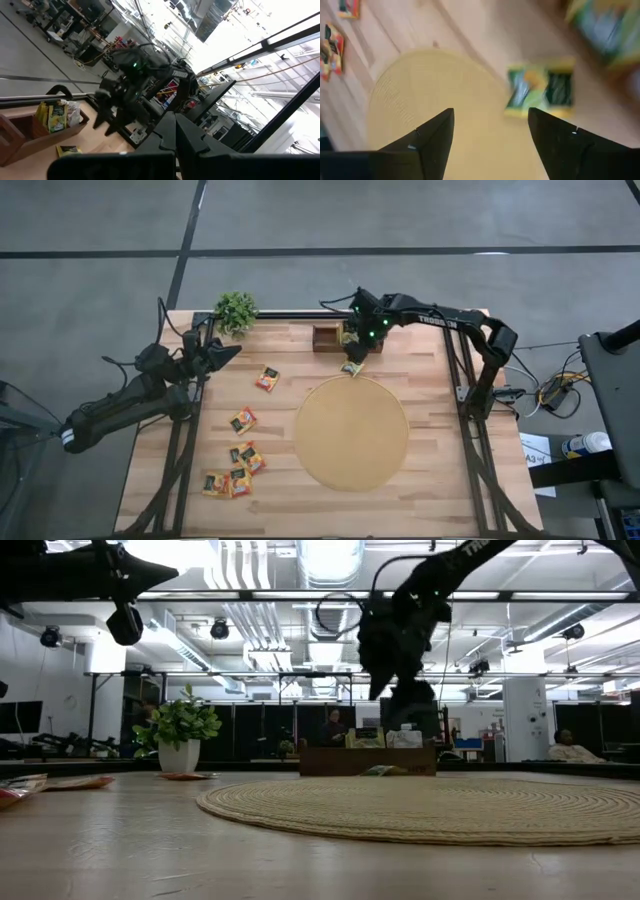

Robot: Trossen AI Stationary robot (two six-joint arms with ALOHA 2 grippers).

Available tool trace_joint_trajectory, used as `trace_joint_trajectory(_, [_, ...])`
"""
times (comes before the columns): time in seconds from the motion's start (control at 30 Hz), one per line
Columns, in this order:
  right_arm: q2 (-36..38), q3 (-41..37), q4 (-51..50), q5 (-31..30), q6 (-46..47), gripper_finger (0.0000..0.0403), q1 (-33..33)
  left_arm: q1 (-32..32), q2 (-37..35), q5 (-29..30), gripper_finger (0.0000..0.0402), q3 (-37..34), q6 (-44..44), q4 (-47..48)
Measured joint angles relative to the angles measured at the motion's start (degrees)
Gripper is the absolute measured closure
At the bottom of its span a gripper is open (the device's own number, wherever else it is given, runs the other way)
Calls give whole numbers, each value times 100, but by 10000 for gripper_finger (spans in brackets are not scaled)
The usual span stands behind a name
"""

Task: Pick & Place Tea
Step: Put the yellow tea bag into the middle section of the wooden organizer

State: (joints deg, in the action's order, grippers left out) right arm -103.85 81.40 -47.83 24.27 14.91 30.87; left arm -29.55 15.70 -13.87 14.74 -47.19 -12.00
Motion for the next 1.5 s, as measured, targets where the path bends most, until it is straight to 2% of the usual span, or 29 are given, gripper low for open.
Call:
trace_joint_trajectory(0.13, [93, -684, 218, 161, 831, 157, -22, 1, 0, 0, 401, 0, 2, 1])
trace_joint_trajectory(0.27, [553, -1590, 1268, 104, 1896, 163, -11, 1, 1, 0, 401, 0, 2, 1])
trace_joint_trajectory(0.33, [916, -2100, 1875, -149, 2533, 166, -7, 1, 0, 2, 401, 0, -3, 1])
trace_joint_trajectory(0.5, [1797, -3383, 3132, -1443, 4284, 170, -8, -1, 2, 2, 401, 0, -1, 2])
trace_joint_trajectory(0.67, [1826, -4171, 4317, -1535, 5343, 171, -16, 0, 2, 2, 401, 0, -53, 3])
trace_joint_trajectory(0.87, [1384, -4338, 4829, -1549, 5649, 170, -17, 0, 2, 2, 401, 0, -236, 5])
trace_joint_trajectory(1.17, [643, -3897, 4978, -1520, 5653, 186, -20, 0, 2, -37, 401, 0, -381, 2])
trace_joint_trajectory(1.5, [568, -3875, 4948, -1732, 5745, 213, -24, 0, 2, -39, 401, 0, -335, -20])
